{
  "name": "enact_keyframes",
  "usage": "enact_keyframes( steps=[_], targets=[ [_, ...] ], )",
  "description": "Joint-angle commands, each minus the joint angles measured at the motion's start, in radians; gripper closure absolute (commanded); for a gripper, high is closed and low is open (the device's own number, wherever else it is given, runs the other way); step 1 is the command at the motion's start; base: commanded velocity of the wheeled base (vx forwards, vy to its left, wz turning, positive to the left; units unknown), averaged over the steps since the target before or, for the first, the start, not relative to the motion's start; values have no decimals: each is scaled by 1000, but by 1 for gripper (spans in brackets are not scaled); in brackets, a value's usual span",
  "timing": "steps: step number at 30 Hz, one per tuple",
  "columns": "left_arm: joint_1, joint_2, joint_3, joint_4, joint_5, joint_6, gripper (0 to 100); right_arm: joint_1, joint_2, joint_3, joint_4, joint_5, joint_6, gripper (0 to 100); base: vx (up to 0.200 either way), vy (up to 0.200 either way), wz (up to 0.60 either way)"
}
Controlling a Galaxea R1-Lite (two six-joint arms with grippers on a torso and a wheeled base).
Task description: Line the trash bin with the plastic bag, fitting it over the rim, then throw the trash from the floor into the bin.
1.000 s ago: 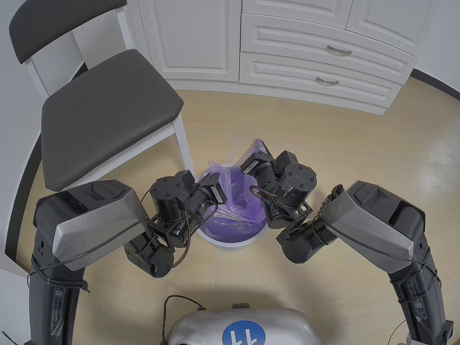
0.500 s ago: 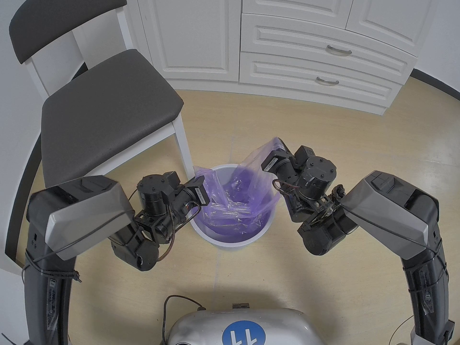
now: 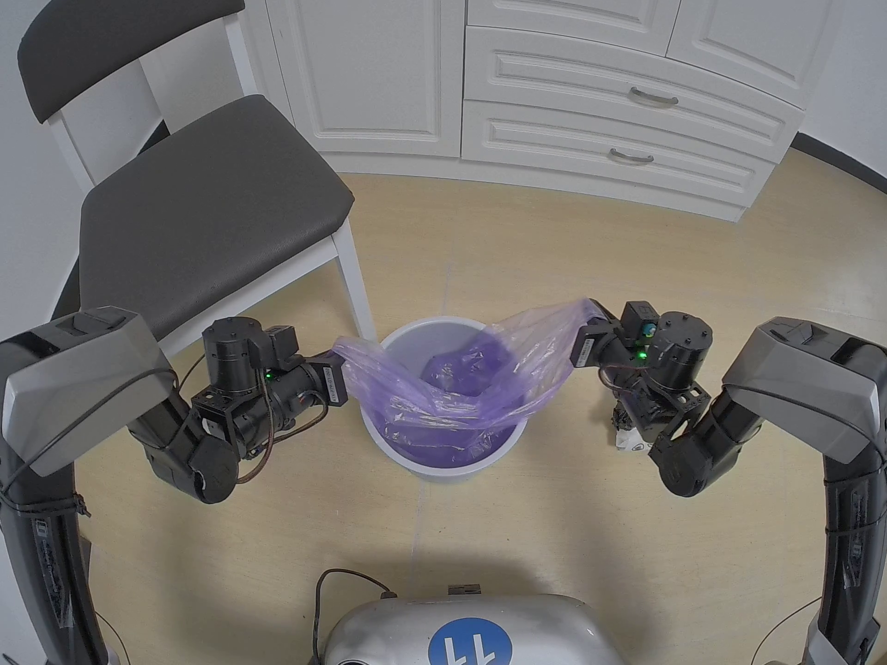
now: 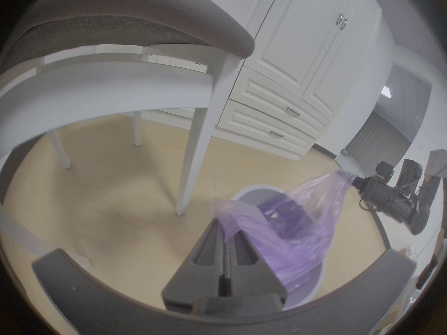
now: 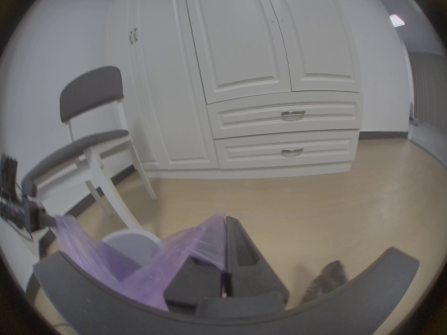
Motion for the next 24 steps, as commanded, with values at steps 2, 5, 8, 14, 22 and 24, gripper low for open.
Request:
enact_keyframes(
  steps=[2,5,8,14,22,24],
  targets=[
    [32,-35,14,35,3,65,100,-56,-37,92,3,22,-75,100,0,0,0],
    [41,-34,26,35,3,105,100,-69,-36,121,-2,25,-120,100,0,0,0],
    [44,-29,28,36,9,128,100,-77,-31,143,-8,25,-163,100,0,0,0],
    [61,-15,37,36,9,189,100,-85,-34,201,-11,25,-226,100,0,0,0],
    [60,4,45,35,10,212,100,-100,-31,270,-13,25,-304,100,0,0,0],
    [53,23,37,30,12,211,100,-94,-21,267,-13,25,-309,100,0,0,0]
  ],
)
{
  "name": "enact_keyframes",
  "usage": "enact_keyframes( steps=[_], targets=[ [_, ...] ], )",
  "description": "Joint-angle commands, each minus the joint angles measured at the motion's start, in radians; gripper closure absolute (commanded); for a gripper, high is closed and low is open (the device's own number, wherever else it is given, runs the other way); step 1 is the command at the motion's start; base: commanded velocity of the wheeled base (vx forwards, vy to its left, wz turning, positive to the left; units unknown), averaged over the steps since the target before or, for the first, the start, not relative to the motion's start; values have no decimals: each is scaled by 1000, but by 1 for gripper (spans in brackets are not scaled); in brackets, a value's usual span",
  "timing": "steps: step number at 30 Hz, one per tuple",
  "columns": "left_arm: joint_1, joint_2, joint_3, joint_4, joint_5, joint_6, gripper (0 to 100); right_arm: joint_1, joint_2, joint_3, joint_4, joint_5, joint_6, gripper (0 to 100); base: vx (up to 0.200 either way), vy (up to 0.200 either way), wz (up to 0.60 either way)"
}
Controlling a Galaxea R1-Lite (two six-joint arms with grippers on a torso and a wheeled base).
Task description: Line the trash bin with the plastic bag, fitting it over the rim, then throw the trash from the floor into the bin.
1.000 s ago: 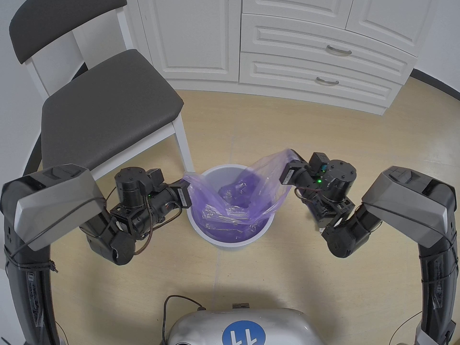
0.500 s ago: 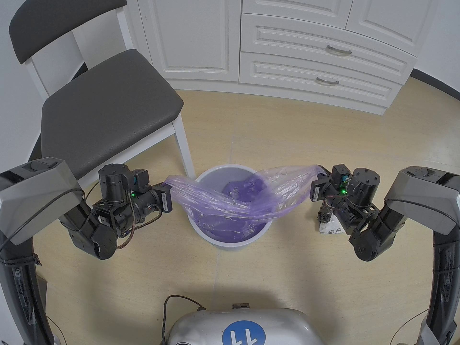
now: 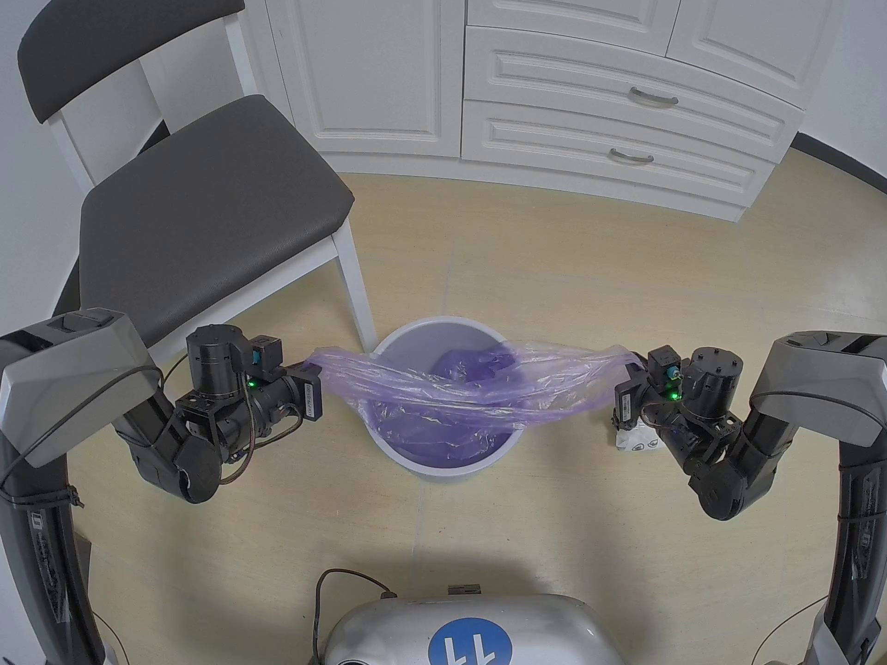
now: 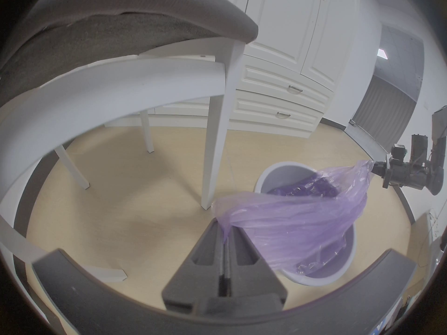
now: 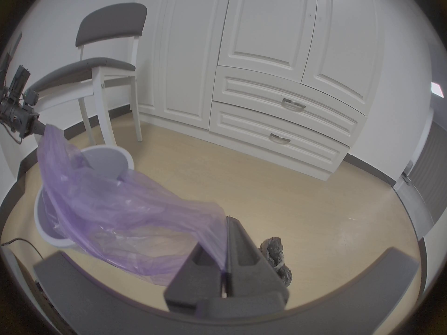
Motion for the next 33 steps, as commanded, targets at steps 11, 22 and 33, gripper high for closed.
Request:
enact_keyframes(
  steps=[11,22,33],
  targets=[
    [-61,179,-110,-34,170,-10,100,5,113,-68,-28,-14,-6,100,0,0,0],
    [-33,75,-29,-8,111,-6,100,5,27,27,-26,-3,-11,100,0,0,0],
    [7,-102,63,205,-35,5,100,-3,-76,188,-26,48,-83,100,0,0,0]
  ],
)
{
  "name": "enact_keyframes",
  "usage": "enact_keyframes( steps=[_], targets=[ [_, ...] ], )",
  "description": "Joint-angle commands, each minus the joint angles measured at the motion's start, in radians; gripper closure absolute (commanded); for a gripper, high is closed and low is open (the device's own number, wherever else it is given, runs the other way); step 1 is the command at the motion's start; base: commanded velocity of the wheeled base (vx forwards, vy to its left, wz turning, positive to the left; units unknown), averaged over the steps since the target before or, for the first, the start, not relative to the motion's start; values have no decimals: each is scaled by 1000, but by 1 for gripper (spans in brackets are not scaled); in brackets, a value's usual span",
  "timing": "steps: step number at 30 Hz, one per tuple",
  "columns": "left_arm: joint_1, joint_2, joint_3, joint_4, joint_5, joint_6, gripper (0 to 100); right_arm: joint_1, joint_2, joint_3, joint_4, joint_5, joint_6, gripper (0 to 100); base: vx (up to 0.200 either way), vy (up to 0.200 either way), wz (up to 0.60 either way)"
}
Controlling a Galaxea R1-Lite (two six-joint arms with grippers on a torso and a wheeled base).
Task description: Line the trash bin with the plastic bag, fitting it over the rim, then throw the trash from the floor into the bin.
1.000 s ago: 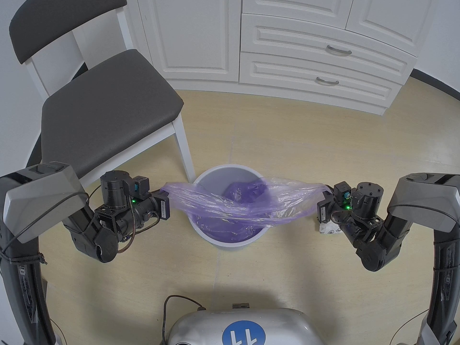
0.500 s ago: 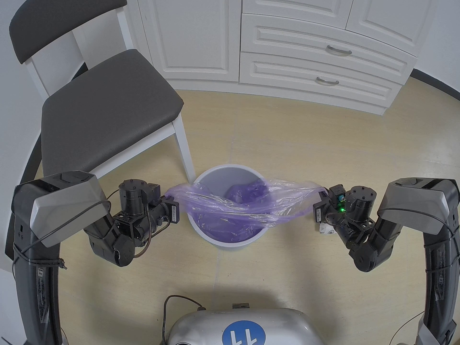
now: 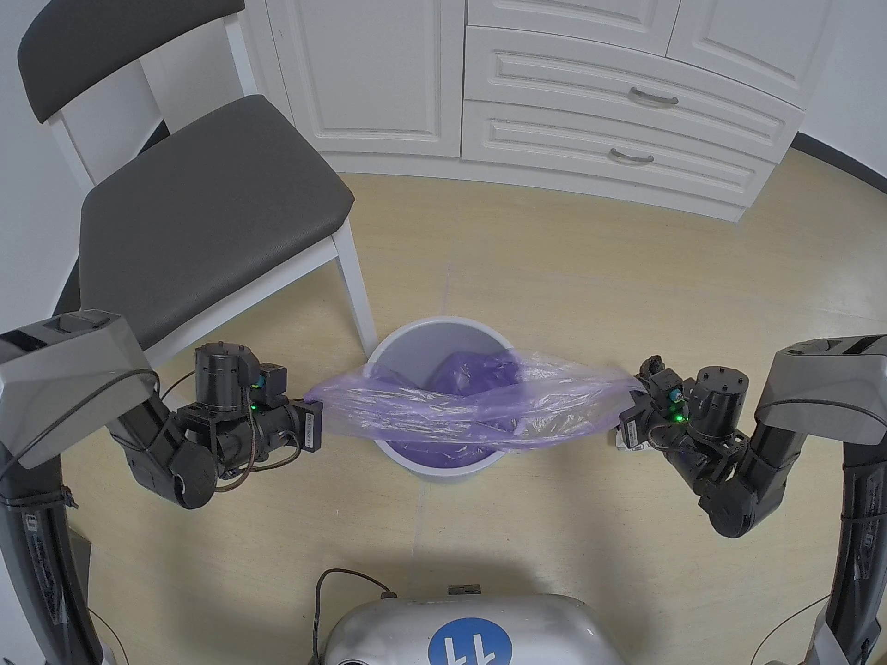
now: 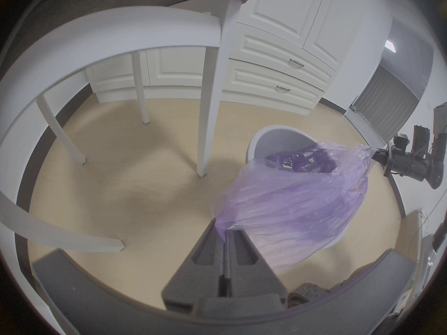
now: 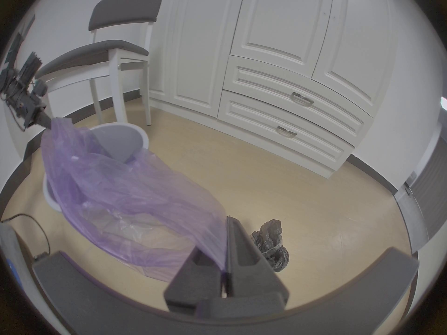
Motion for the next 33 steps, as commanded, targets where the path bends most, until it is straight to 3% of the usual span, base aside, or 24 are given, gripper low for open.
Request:
enact_keyframes(
  steps=[1,13,18,33],
  targets=[
    [13,-86,26,40,-24,5,100,-4,-67,85,0,45,-33,100,0,0,0],
    [22,-81,83,53,-31,134,100,-12,-83,174,-1,65,-113,100,0,0,0],
    [24,-84,98,96,-51,176,100,-12,-78,204,0,106,-140,100,0,0,0],
    [5,-60,137,126,-73,246,100,5,-14,232,31,152,-148,100,0,0,0]
  ],
)
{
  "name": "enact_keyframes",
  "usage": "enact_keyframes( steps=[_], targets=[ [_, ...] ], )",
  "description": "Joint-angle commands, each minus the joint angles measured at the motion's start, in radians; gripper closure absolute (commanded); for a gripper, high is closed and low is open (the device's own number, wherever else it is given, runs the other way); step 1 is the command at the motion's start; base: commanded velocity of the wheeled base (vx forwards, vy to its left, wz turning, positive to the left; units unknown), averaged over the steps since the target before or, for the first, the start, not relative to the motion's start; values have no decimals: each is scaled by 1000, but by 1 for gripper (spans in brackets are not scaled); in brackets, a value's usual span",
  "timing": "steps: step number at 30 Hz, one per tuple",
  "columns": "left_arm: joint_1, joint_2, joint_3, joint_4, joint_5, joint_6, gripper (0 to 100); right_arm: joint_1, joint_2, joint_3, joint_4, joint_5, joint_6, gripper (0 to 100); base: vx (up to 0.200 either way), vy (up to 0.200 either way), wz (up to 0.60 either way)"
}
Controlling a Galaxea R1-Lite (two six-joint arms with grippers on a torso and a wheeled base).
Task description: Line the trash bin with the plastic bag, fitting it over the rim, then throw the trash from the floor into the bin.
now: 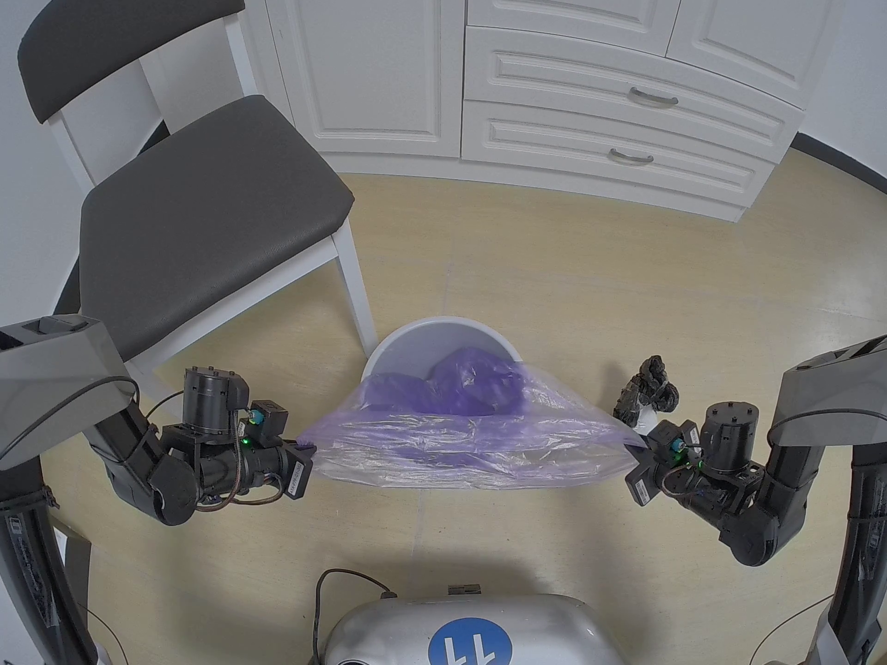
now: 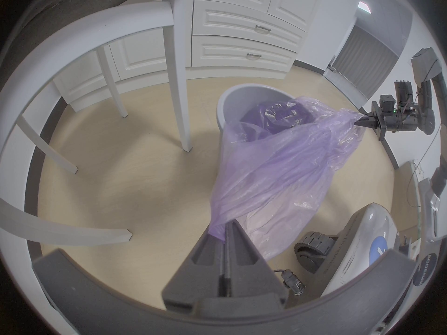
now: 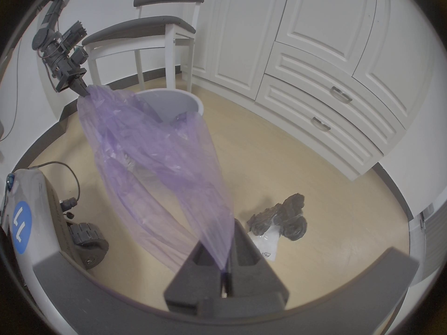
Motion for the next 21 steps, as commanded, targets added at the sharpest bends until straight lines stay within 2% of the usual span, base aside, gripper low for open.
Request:
enact_keyframes(
  steps=[1,11,16,21],
  targets=[
    [-8,17,7,4,-3,2,100,4,36,8,18,5,-3,100,0,0,0],
    [-22,45,8,9,-3,3,100,9,78,-7,58,5,-5,100,0,0,0],
    [-15,32,27,69,-5,94,100,4,61,-1,73,5,-12,100,0,0,0],
    [-4,-17,44,110,-29,126,100,-19,7,5,88,5,-15,100,0,0,0]
  ],
)
